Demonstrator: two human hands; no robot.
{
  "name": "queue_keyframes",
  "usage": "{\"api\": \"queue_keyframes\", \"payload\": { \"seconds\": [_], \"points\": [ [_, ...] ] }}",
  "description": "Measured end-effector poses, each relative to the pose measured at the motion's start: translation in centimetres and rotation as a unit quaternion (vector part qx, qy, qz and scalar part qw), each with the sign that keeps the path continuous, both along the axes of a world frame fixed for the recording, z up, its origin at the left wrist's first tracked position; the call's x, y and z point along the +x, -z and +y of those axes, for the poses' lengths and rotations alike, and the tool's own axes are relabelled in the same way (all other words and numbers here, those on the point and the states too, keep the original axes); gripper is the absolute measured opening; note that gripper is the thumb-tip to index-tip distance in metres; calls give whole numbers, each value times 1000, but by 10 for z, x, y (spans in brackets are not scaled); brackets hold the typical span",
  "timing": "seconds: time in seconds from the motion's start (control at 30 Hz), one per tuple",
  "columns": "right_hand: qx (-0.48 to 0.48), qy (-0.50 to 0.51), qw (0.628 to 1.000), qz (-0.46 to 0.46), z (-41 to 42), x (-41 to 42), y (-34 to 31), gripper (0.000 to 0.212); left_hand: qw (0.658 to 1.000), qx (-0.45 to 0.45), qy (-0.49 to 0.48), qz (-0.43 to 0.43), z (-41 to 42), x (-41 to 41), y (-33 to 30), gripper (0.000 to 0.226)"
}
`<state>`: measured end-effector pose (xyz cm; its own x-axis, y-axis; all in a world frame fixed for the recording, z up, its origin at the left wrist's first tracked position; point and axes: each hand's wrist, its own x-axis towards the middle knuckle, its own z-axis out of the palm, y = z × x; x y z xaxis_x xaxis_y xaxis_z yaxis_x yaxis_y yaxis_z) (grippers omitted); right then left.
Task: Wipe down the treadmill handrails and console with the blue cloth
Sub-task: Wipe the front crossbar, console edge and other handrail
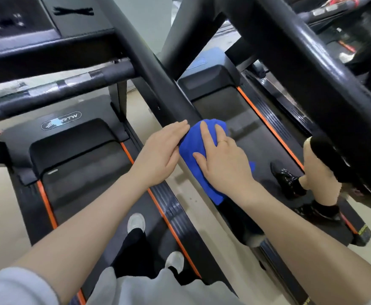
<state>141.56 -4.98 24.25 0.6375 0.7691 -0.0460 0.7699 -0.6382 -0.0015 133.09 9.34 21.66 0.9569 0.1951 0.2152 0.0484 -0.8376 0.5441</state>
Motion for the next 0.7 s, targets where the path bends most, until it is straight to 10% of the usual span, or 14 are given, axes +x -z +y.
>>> {"api": "queue_keyframes", "payload": {
  "seconds": [0.3,0.7],
  "points": [
    [-40,16,982,-185,113,23,21,75,987,79,-141,-17,107,20,-18,59],
    [-69,-122,987,-75,243,77,-7,63,941,228,-214,133,199,19,-21,66]
  ]
}}
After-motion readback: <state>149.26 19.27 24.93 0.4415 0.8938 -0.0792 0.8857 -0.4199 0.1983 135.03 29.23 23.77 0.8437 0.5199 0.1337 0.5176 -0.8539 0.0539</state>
